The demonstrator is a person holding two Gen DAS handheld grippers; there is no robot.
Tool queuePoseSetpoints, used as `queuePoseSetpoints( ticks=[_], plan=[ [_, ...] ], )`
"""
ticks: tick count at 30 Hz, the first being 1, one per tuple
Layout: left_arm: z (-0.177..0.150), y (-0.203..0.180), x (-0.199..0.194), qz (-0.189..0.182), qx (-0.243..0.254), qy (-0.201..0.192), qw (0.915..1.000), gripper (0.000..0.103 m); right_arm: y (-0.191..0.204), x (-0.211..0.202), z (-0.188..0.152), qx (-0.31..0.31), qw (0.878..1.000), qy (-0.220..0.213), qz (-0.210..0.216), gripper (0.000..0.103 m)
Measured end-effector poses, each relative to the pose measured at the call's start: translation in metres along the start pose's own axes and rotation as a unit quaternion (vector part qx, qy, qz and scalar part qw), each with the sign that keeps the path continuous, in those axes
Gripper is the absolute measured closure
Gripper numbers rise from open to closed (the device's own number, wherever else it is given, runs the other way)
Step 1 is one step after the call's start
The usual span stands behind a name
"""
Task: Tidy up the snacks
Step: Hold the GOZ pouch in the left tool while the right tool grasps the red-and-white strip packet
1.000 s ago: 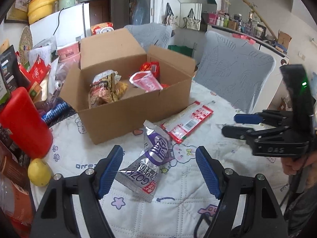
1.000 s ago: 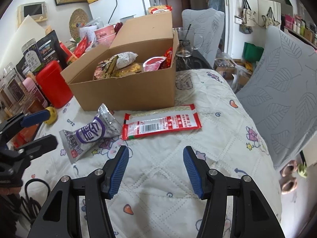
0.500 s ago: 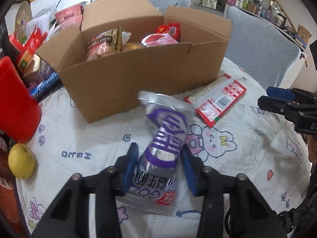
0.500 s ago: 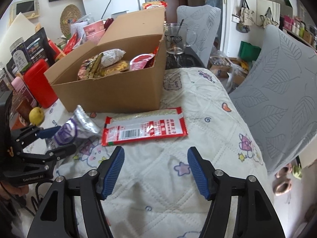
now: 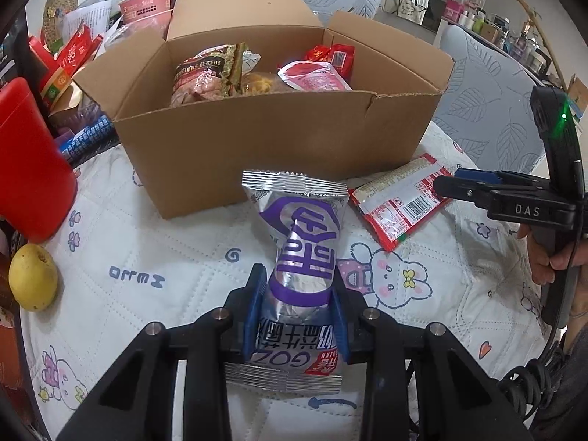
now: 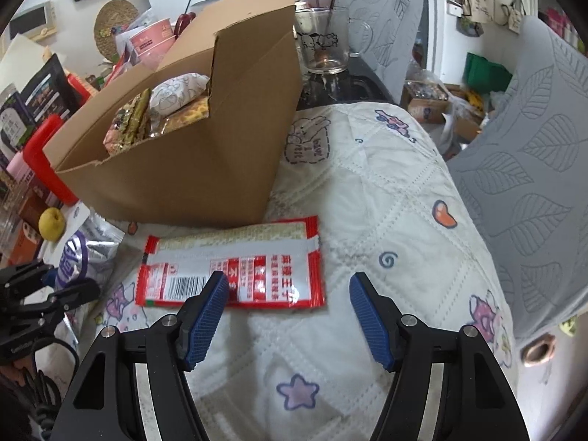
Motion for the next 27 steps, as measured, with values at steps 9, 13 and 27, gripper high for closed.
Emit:
queuePoseSetpoints(
  ticks=[9,13,27],
  plan=[
    [-0.001,0.003,-0.006,0.001,-0.008,-0.007,0.9999,0.071,0.013,-0.001,-0.008,-0.009,1.0,0.006,0.019,0.069],
    [-0.004,0.002,-0.01,-0.004,-0.009,-0.007,0.9999,0.071,0.02,-0.006,-0.018,-0.018,1.0,0.013,0.015,0.098],
    [-0.017,0.011,-0.043,-0.009,-0.03,-0.023,0.9992,0.07,0.072,-0.043,-0.05,-0.026,0.999,0.003,0.033,0.102]
  ],
)
Point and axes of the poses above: each gripper's, at about its wrist camera, not at the fingertips, and x roughly the way its jaws point, y to its left, z to its top, the point moved 10 cm from there along x, roughly the way its jaws point, and after that the axes turned 8 degrees about -x, right-handed, at the moved point
